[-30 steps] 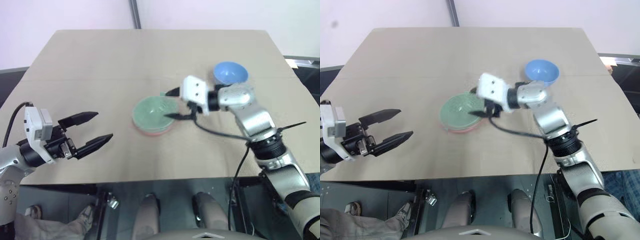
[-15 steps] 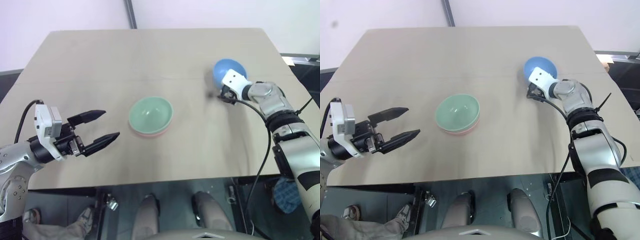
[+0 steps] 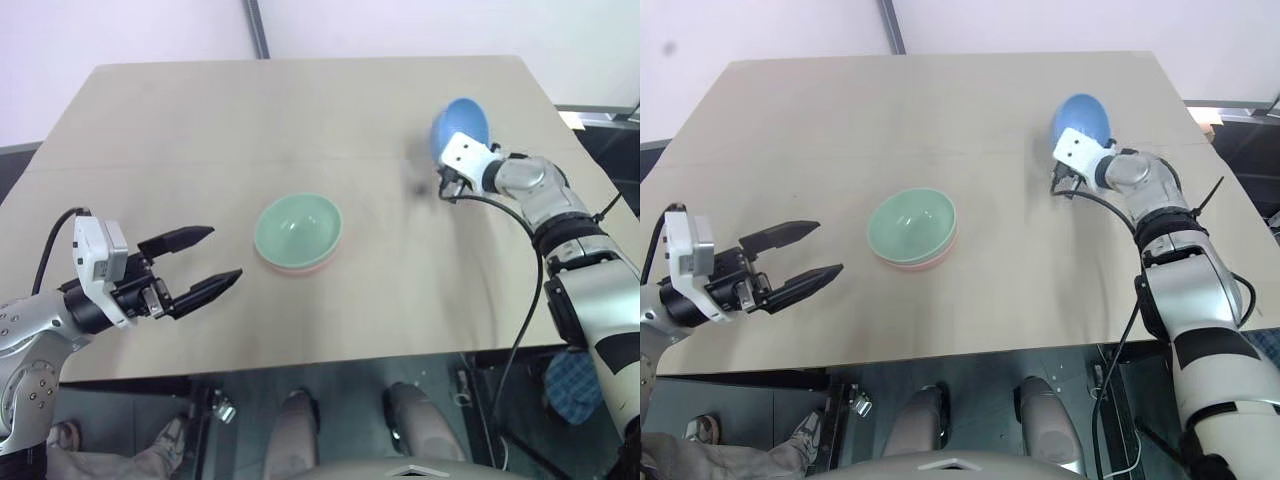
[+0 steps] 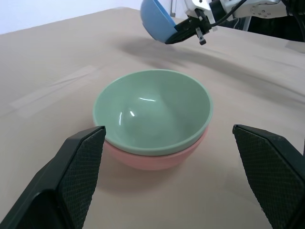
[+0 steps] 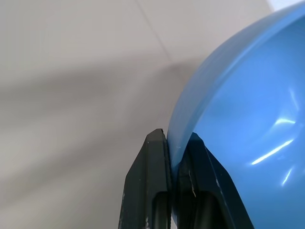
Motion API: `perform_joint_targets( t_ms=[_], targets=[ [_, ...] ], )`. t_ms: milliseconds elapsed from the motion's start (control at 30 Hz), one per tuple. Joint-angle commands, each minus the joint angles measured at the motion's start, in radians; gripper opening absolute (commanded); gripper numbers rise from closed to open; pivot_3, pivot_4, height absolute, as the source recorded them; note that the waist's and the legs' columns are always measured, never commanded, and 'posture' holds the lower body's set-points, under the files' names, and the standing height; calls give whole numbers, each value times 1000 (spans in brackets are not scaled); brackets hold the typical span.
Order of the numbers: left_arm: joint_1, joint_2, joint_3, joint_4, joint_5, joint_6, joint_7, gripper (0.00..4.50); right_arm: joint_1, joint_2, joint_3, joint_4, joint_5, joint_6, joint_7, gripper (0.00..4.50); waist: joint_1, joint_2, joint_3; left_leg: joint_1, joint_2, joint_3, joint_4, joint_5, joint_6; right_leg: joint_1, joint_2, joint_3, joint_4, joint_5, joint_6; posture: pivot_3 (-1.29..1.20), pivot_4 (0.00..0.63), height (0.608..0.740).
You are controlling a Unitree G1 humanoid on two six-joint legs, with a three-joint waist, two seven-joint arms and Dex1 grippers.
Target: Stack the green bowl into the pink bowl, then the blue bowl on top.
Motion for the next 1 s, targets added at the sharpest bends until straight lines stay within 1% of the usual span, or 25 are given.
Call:
perform_joint_targets(
  t_ms=[33,67,133,200,267,333,433,600,700,767,800,833,867,1000],
  targets=[
    [0,2,16,-6,-6,-16,-10,4500,149,-5,-31,-581,283,205,315,115,2,0,0,0,0,0,0,0,0,0,0,0,0,0,0,0,150,740],
    [3,2,17,0,-4,-18,-14,4500,197,-13,-23,-746,340,306,359,115,6,1,0,-1,0,0,0,0,0,0,0,0,0,0,0,0,150,740],
    [7,3,18,13,1,-23,-23,4500,266,-18,1,-1009,403,469,377,115,6,3,2,-1,0,-2,-1,0,0,0,0,-1,0,0,0,0,150,740],
    [5,4,15,21,6,-26,-27,4500,303,-13,22,-1163,430,571,370,115,10,4,2,-1,0,-2,-1,0,0,0,0,-2,1,0,0,0,150,740],
    [2,6,12,30,9,-29,-31,4500,325,4,50,-1270,451,650,357,115,15,3,2,0,0,-2,0,0,0,0,0,-2,1,0,0,0,150,740],
    [-4,9,11,39,12,-30,-35,4500,334,23,76,-1328,450,694,334,115,22,2,1,0,0,-2,1,0,0,1,0,-2,1,0,0,0,150,740],
    [-12,14,11,51,15,-31,-42,4500,338,32,111,-1356,432,709,324,115,29,2,1,1,0,-2,3,0,0,1,0,-2,1,0,1,0,150,740],
    [-7,6,10,45,21,-34,-41,4500,316,71,168,-1327,397,704,300,115,30,1,1,0,0,-2,5,0,0,1,0,-2,1,0,1,0,150,740],
    [-2,3,11,36,19,-33,-37,4500,297,75,178,-1290,375,696,303,115,28,1,1,0,0,-2,3,0,0,0,0,-2,1,0,0,0,150,740],
    [3,3,17,34,16,-32,-37,4500,291,57,179,-1287,371,676,328,879,29,1,1,-1,0,-2,2,0,0,0,0,-2,1,0,0,0,150,740],
    [5,3,20,34,15,-33,-38,4500,293,47,177,-1296,373,672,341,1164,31,1,1,-1,0,-2,2,0,0,0,0,-2,0,0,0,0,150,740],
    [7,2,21,33,15,-33,-37,4500,296,40,174,-1303,376,669,348,1671,31,1,1,-1,0,-2,2,0,0,0,0,-2,0,0,0,0,150,740],
    [8,2,23,33,7,-28,-37,4500,298,35,171,-1311,376,668,349,1996,30,1,1,-1,0,-2,2,0,0,0,0,-2,0,0,0,0,150,740],
    [4,-7,27,24,-23,-14,-26,4500,301,16,150,-1348,381,670,344,1996,30,1,1,0,0,-2,2,0,0,0,0,-2,1,0,0,0,150,740]
  ],
)
